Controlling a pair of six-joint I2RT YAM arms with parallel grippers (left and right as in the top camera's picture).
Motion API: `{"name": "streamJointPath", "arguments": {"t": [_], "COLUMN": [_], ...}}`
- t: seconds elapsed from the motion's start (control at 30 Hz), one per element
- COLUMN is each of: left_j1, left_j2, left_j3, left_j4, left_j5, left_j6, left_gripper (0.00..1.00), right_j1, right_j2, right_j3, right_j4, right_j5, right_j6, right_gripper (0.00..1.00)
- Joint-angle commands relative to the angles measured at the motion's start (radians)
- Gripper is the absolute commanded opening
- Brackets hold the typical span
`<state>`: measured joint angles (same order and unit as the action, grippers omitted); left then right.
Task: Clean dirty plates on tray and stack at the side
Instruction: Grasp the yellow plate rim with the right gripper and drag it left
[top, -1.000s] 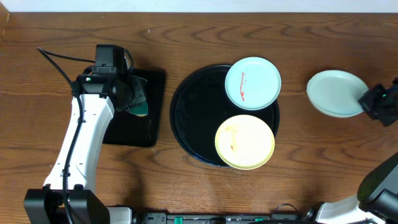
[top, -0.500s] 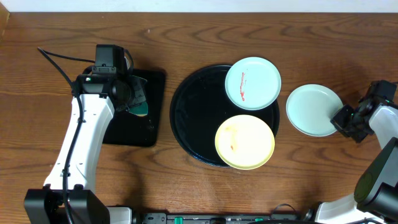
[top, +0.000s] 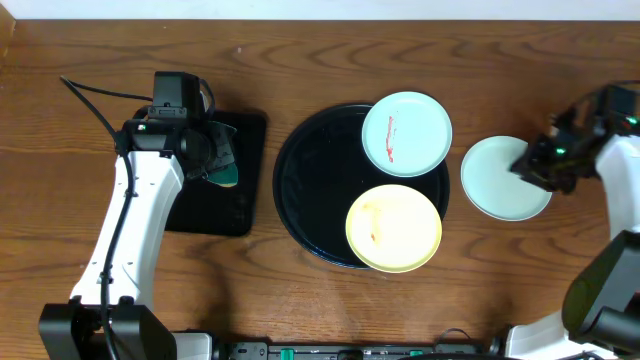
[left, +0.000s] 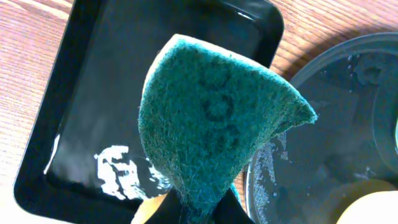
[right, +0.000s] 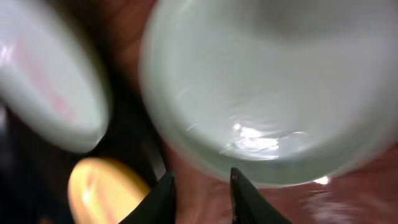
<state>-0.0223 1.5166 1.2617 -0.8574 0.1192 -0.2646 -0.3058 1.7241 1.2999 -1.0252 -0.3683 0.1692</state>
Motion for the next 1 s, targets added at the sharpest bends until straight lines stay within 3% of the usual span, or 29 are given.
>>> {"name": "streamJointPath", "arguments": {"t": [0.0, 0.43, 0.67, 0.97], "left_j1": [0.004, 0.004, 0.004, 0.004], "left_j2": [-0.001, -0.001, -0.001, -0.001], "left_j3": [-0.001, -0.001, -0.001, -0.001], "left_j4": [-0.002, -0.002, -0.002, -0.002], "left_j5": [-0.016, -0.016, -0.016, -0.016], "left_j6": [0.01, 0.009, 0.009, 0.009], "left_gripper": [0.07, 0.07, 0.08, 0.07], "right_j1": [0.112, 0.441, 0.465, 0.472], "right_j2": [-0.013, -0.013, -0.013, -0.013], "right_j3": [-0.021, -0.266, -0.3, -0.299], "right_j4": [-0.035, 0.019, 0.042, 0.09], "right_j5": [-0.083, 0.051, 0.054, -0.027], "right_j6": [-0.078, -0.018, -0.005, 0.002], "right_gripper": [0.26, 0.22, 0.1, 0.17]}}
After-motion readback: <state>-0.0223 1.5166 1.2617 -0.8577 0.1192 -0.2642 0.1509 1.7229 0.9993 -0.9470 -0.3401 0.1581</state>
